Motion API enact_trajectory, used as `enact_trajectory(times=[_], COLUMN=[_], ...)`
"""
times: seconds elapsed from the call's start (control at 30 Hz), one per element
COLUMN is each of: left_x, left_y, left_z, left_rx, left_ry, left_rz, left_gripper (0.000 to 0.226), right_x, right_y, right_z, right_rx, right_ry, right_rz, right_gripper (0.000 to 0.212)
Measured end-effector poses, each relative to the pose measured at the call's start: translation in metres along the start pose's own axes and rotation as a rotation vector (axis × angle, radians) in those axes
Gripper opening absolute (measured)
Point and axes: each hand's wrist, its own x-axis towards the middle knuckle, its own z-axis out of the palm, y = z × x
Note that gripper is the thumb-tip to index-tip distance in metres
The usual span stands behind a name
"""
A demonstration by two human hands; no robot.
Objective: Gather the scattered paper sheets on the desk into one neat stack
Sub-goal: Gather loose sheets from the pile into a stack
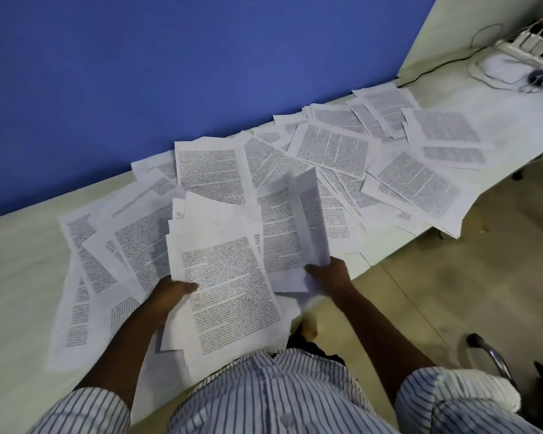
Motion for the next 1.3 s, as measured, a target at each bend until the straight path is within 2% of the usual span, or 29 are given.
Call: enact_trajectory(times=[0.07, 0.23, 0.4, 0.5, 0.63, 0.77, 0.93, 1.03, 1.13, 1.2, 1.3], left_x=[0.002, 0.003, 0.002, 0.004, -0.001, -0.011, -0.022, -0.023, -0.032, -0.04, -0.051], left_y=[-0.001, -0.002, 0.005, 0.008, 0.002, -0.001, -0.011, -0.016, -0.005, 0.005, 0.022], left_z=[-0.006, -0.012, -0.002, 0.004, 0.004, 0.013, 0.027, 0.022, 0.019, 0.018, 0.026], left_rx=[-0.086, -0.233, -0.269, -0.307, -0.361, -0.499, -0.228, -0.275, -0.368, -0.391, -0.389], left_ry=[-0.022, -0.055, -0.043, -0.028, -0.021, -0.009, -0.016, -0.029, -0.064, -0.077, -0.12], left_rz=[-0.062, -0.135, -0.125, -0.13, -0.128, -0.026, 0.101, 0.08, 0.113, 0.128, 0.148], left_gripper=[0.037, 0.034, 0.034, 0.033, 0.027, 0.033, 0.033, 0.039, 0.041, 0.039, 0.035], right_x=[0.005, -0.001, -0.008, -0.014, -0.028, -0.037, -0.028, -0.015, 0.008, 0.018, 0.019], right_y=[-0.005, -0.004, 0.006, 0.003, 0.002, 0.014, 0.004, -0.018, -0.045, -0.062, -0.084], right_z=[-0.023, -0.058, -0.057, -0.04, 0.005, 0.041, 0.046, 0.035, 0.024, 0.02, 0.021], right_rx=[0.097, 0.328, 0.54, 0.529, 0.335, 0.163, -0.084, -0.077, -0.086, 0.066, 0.24], right_ry=[0.034, 0.171, 0.141, 0.037, -0.131, -0.29, -0.439, -0.402, -0.318, -0.405, -0.719], right_rz=[-0.011, -0.052, -0.09, -0.062, -0.03, -0.048, -0.104, -0.123, -0.242, -0.248, -0.198], right_gripper=[0.013, 0.008, 0.029, 0.027, 0.012, 0.018, 0.019, 0.019, 0.04, 0.047, 0.046])
